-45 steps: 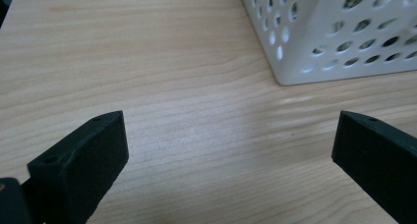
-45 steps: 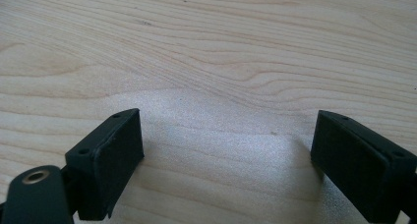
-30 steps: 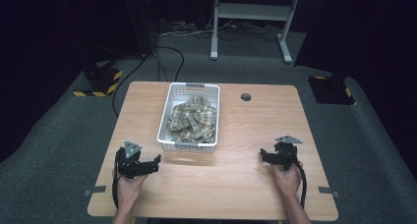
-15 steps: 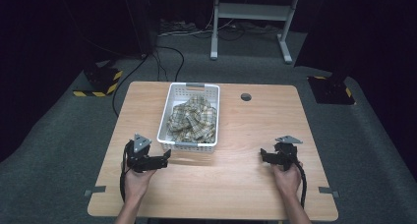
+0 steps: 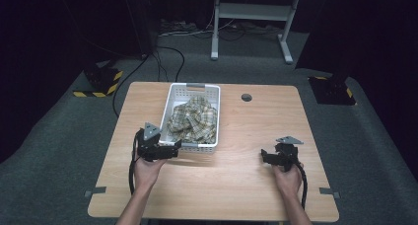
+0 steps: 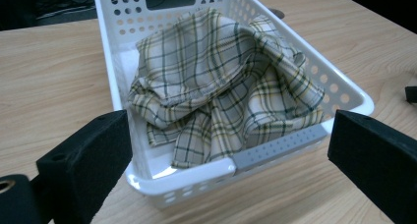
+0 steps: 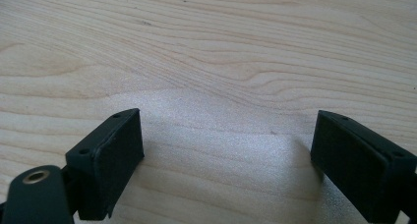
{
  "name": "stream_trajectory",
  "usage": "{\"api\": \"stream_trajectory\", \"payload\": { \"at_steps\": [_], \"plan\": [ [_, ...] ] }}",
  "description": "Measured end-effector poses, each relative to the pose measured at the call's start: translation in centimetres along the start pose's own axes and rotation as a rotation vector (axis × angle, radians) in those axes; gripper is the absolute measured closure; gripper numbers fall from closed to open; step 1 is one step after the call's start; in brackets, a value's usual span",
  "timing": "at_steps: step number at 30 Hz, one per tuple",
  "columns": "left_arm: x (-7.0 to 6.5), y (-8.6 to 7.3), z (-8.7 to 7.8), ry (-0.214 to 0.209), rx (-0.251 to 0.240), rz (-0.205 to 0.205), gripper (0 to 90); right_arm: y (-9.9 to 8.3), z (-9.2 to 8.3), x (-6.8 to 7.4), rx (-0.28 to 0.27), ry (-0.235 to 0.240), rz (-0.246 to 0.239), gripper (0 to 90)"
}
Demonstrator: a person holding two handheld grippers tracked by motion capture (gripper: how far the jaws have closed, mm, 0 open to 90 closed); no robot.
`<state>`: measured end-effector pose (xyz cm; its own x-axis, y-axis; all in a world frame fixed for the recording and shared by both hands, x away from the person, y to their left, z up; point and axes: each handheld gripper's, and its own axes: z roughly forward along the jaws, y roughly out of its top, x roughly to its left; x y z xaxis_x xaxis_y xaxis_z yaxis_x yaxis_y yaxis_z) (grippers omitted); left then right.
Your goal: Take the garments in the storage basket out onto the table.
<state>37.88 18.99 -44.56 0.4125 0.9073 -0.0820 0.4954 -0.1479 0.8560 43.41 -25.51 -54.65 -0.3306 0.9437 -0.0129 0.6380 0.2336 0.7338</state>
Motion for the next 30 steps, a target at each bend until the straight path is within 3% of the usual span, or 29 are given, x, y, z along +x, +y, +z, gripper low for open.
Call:
{"api": "stream_trajectory", "payload": {
  "at_steps": [19,30],
  "plan": [
    [-0.5,2.8,2.7,-0.04,0.007,-0.021,4.0,0.0,0.0,0.0,0.0,0.0,0.0,11.6],
    [-0.6,4.1,5.7,-0.033,0.059,-0.041,5.0,0.0,0.0,0.0,-0.001,-0.001,0.0,11.6]
  ]
}}
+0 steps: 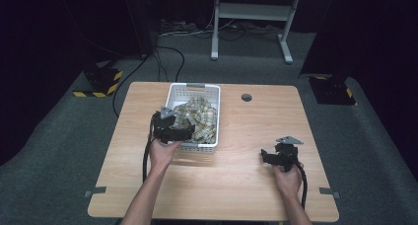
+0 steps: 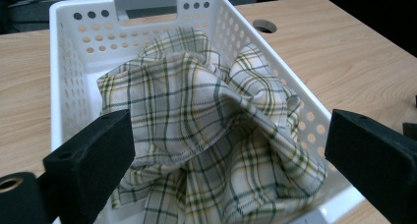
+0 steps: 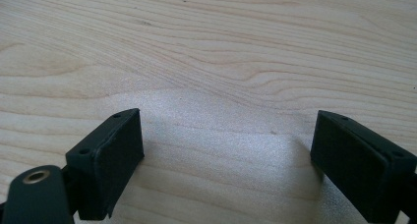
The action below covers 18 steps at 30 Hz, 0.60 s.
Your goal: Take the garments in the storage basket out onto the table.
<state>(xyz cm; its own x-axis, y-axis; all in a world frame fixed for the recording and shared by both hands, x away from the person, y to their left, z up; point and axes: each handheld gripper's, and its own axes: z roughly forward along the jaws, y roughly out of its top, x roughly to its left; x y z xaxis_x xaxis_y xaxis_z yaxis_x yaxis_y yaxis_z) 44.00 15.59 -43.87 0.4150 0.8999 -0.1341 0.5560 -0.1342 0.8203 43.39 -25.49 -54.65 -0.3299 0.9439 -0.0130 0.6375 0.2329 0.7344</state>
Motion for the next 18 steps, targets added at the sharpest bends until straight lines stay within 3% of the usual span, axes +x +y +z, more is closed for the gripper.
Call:
{"api": "stream_trajectory", "payload": {
  "at_steps": [18],
  "plan": [
    [-0.1,1.0,4.7,0.044,0.085,-0.033,8.4,0.0,0.0,0.0,0.0,-0.001,0.001,11.7]
  ]
}}
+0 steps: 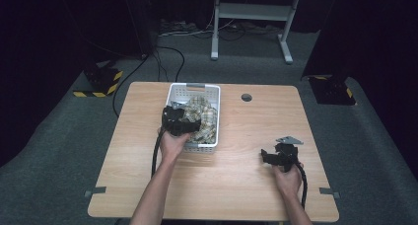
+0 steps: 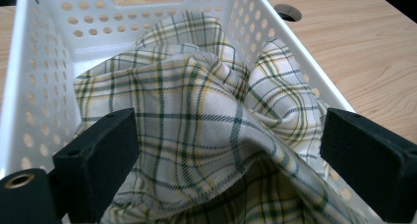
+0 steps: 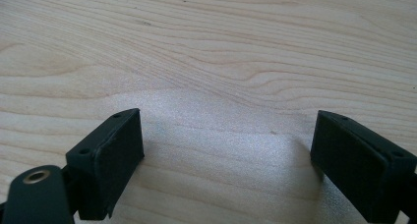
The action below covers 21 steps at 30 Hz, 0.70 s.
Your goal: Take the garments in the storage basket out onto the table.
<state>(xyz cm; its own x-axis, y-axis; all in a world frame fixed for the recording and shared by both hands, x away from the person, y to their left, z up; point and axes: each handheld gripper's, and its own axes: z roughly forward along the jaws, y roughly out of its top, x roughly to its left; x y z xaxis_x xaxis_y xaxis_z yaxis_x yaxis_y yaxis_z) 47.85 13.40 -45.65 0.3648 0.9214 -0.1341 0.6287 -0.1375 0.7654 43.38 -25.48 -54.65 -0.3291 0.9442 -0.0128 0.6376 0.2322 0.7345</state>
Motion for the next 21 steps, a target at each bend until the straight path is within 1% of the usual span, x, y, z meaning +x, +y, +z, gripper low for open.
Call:
{"api": "stream_trajectory", "payload": {
  "at_steps": [2,3,4,5,6,10,15,17,18,21],
  "plan": [
    [-0.1,-0.1,0.4,0.009,0.016,0.005,9.7,0.0,0.0,0.0,0.0,0.0,0.0,11.7],
    [-0.1,-0.1,0.4,0.009,0.016,0.005,10.8,0.0,0.0,0.0,0.0,0.0,0.0,11.7],
    [-0.1,-0.1,0.8,0.015,0.029,-0.001,11.9,0.0,0.0,0.0,0.0,0.0,0.0,11.7],
    [-0.1,-0.1,0.8,0.015,0.029,-0.001,15.0,0.0,0.0,0.0,0.0,0.0,0.0,11.7],
    [-0.1,-0.2,1.0,0.016,0.034,-0.002,15.0,0.0,0.0,0.0,0.0,0.0,0.0,11.7],
    [-0.3,-0.4,1.4,0.02,0.046,0.002,24.8,0.0,0.0,0.0,0.0,0.0,0.0,11.7],
    [-0.4,-0.3,1.6,0.034,0.058,0.002,41.6,0.0,0.0,0.0,0.0,0.0,0.0,11.7],
    [-0.5,-0.4,1.7,0.039,0.069,0.017,50.1,0.0,0.0,0.0,0.0,0.0,0.0,11.7],
    [-0.5,-0.4,1.7,0.038,0.075,0.019,54.4,0.0,0.0,0.0,0.0,0.0,0.0,11.7],
    [-0.3,-0.4,1.8,0.032,0.083,0.008,66.5,0.0,0.0,0.0,0.0,0.0,0.0,11.7]
  ]
}}
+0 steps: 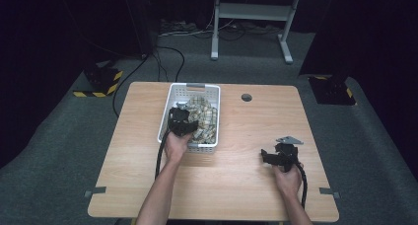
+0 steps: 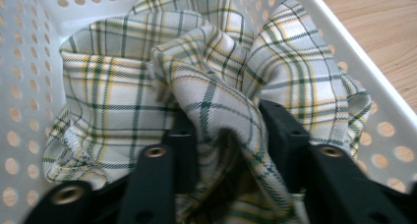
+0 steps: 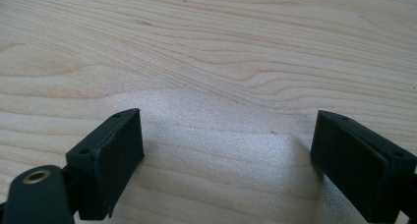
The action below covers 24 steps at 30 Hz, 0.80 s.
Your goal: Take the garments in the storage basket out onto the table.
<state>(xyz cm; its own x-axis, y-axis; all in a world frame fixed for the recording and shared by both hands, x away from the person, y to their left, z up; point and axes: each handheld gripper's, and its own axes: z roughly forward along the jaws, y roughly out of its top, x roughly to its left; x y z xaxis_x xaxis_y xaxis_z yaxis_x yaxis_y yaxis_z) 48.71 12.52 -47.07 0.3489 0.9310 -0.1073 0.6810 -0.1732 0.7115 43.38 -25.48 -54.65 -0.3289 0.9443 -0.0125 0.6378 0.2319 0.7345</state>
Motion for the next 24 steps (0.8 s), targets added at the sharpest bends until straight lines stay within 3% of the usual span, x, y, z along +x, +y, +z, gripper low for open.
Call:
{"api": "stream_trajectory", "payload": {
  "at_steps": [3,6,15,24],
  "plan": [
    [0.0,0.0,-0.1,0.002,0.001,0.0,78.9,0.0,0.0,0.0,0.0,0.0,0.0,11.7],
    [0.1,-0.1,-0.3,-0.002,-0.003,0.003,85.2,0.0,0.0,0.0,0.0,0.0,0.0,11.7],
    [0.2,0.3,-1.6,-0.008,-0.042,0.023,87.0,0.0,0.0,0.0,0.0,0.0,0.0,11.7],
    [0.1,1.2,-3.5,-0.042,-0.103,0.037,87.1,0.0,0.0,0.0,0.0,0.0,0.0,11.7]
  ]
}}
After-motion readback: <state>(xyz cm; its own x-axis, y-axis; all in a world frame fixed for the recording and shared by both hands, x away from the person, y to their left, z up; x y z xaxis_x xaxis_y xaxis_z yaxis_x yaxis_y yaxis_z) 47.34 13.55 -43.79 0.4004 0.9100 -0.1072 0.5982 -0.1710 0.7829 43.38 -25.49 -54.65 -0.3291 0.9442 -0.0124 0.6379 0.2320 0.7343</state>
